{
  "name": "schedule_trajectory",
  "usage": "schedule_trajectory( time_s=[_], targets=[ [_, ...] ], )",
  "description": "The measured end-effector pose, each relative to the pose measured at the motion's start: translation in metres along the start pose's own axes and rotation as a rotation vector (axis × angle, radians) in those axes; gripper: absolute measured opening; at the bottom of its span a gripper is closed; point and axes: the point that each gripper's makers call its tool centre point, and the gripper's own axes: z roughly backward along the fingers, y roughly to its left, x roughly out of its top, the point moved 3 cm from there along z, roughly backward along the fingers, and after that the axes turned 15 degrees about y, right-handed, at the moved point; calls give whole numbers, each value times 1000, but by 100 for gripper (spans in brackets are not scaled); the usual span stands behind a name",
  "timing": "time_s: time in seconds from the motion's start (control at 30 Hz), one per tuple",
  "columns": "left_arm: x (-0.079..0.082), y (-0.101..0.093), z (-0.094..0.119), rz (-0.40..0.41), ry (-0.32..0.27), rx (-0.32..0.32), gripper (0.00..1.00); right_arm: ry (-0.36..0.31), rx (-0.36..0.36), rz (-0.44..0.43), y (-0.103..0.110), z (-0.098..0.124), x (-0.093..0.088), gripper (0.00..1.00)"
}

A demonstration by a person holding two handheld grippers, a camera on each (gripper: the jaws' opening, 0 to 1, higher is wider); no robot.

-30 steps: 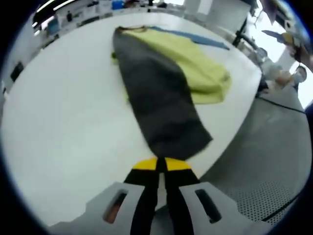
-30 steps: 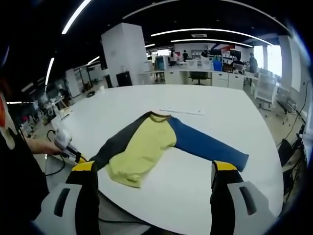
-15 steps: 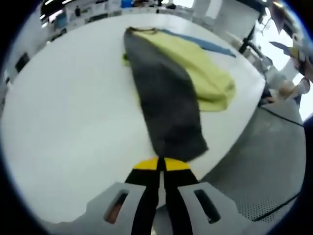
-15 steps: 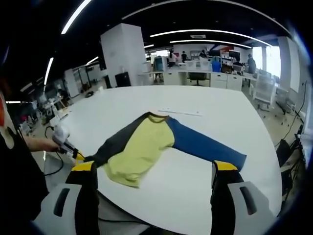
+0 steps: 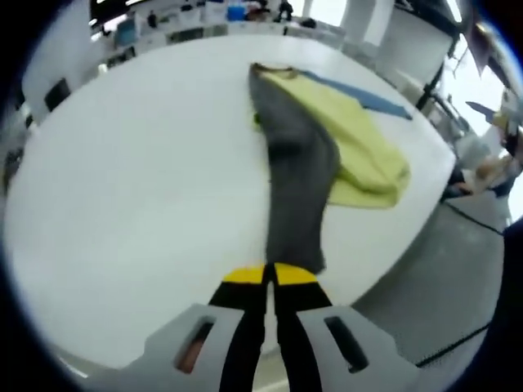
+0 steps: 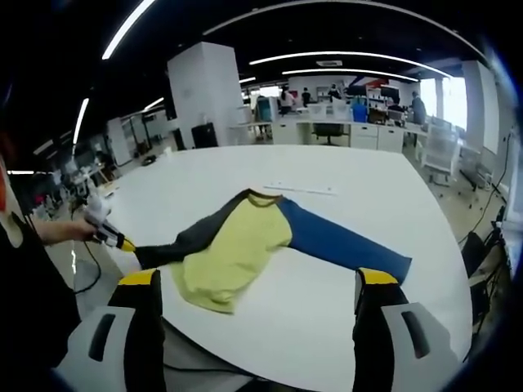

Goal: Fold the garment on the visible template until the final outline fits inside the template.

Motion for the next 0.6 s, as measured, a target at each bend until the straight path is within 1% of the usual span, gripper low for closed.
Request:
schedule_trajectory(
  time_s=[0.13,0.17,0.23,0.3,0.5,0.6],
  targets=[
    [4,14,13,30,-16,29,0,-3,3,2,2,1,0,97],
    [5,23,17,38,-18,44,0,-4,3,2,3,1,-1,97],
    [6,31,22,52,-20,57,0,-4,2,3,4,2,-1,97],
    [6,35,27,57,-18,67,0,-4,1,3,4,3,-2,97],
    [7,55,36,63,-9,106,0,-5,-7,0,5,7,-4,97],
    [7,68,40,77,0,124,0,-4,-11,-2,6,8,-5,96]
  ],
)
